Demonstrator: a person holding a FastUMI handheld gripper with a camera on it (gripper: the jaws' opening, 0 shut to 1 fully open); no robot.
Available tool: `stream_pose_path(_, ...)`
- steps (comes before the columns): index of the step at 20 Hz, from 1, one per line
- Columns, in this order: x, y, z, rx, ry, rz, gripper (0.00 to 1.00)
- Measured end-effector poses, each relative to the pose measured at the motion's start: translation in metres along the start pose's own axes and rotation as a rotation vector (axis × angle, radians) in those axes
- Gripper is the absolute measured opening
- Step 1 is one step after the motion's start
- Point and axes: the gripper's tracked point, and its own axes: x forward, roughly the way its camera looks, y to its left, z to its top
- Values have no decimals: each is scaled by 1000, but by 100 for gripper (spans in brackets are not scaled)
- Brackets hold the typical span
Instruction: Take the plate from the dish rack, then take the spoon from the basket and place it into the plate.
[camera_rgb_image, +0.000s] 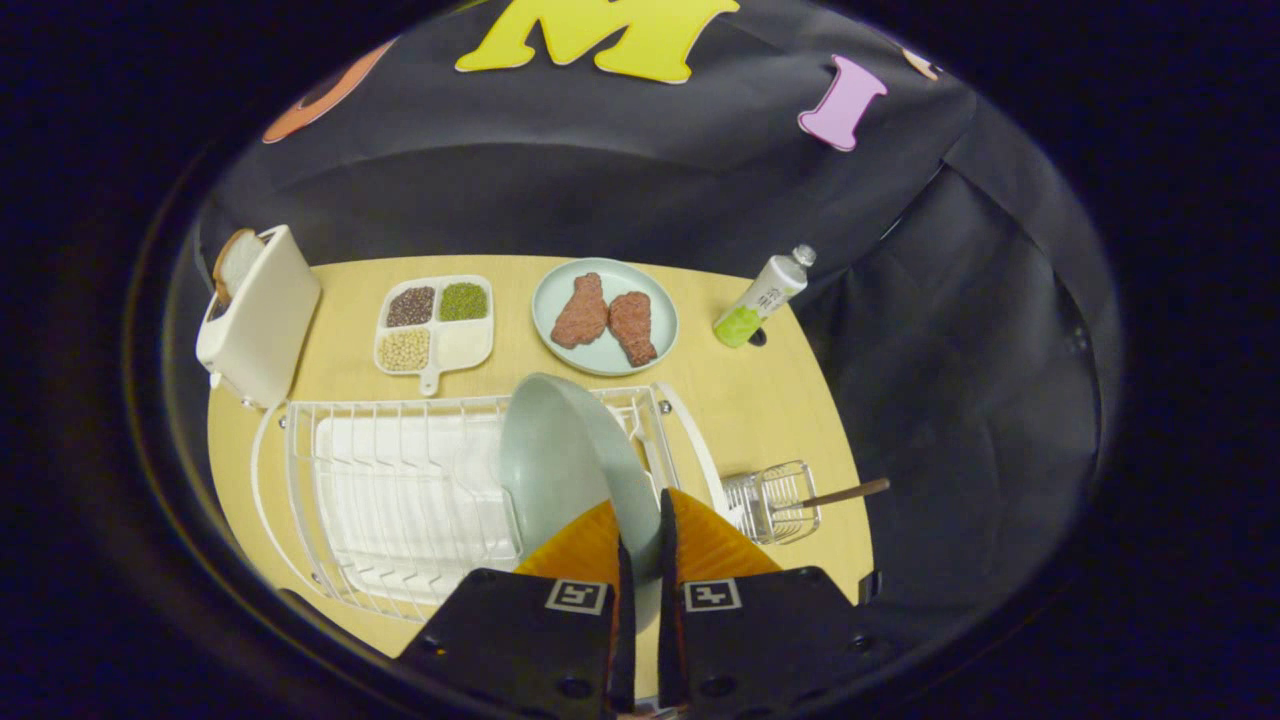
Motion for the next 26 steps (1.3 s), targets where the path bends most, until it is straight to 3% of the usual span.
stream_pose_path(4, -19, -13, 0, 43, -86, -22, 14)
stream_pose_path(9, -57, -39, -34, -6, -136, 114, 14)
stream_pose_path(14, -84, -85, -94, -19, -228, 177, 14)
stream_pose_path(21, -52, -89, -208, -41, -200, 275, 15)
stream_pose_path(26, -12, -53, -269, 34, -48, 437, 15)
